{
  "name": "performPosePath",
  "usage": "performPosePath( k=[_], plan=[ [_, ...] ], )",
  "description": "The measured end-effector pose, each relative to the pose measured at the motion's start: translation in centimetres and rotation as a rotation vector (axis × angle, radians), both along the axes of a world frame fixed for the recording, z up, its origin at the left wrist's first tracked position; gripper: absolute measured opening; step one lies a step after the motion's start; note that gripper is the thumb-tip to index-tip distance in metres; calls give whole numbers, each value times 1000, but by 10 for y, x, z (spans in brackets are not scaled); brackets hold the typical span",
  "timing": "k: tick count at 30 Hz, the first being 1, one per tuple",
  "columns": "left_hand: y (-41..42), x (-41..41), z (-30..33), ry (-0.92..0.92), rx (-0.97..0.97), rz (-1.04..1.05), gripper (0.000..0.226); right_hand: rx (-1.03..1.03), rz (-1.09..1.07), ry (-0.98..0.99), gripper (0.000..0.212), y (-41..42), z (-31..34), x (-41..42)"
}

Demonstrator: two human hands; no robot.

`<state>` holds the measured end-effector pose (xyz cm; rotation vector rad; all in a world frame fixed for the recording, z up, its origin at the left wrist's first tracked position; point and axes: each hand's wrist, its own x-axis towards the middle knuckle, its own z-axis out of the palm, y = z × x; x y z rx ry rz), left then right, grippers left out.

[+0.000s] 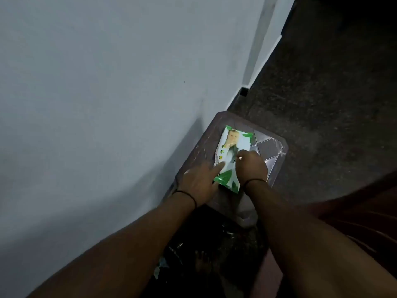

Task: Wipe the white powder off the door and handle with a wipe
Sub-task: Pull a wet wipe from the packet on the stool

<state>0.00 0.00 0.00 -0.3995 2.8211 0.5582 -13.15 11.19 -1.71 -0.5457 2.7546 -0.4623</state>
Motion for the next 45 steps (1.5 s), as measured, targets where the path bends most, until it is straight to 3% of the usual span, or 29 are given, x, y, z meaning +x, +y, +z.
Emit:
performPosePath(
  k=[4, 9, 16, 22, 25, 32, 42, 45],
  plan=[
    [-1, -35, -30, -29, -48, -102, 67, 107, 159, 123, 26, -8, -31, -14],
    [-5, -52, -52, -100, -70, -111, 66, 162, 202, 154, 23, -12, -42, -30],
    [2, -50, -57, 6, -40, -41, 53, 292, 244, 168, 19, -27, -40, -35],
    [4, -48, -65, 54, 49, -14, 52, 277, 193, 179, 17, -27, -50, -41],
    [2, -44, -70, 81, 78, -11, 55, 218, 199, 164, 14, -28, -56, -42],
    [-6, -50, -65, -42, 178, 43, 70, -280, -104, -188, 15, -18, -51, -38],
    [-16, -63, -48, -170, 243, 80, 80, -389, -185, -467, 15, -14, -41, -48],
    [-12, -62, -53, -163, 172, 48, 83, -380, -144, -370, 17, -8, -47, -43]
  ],
)
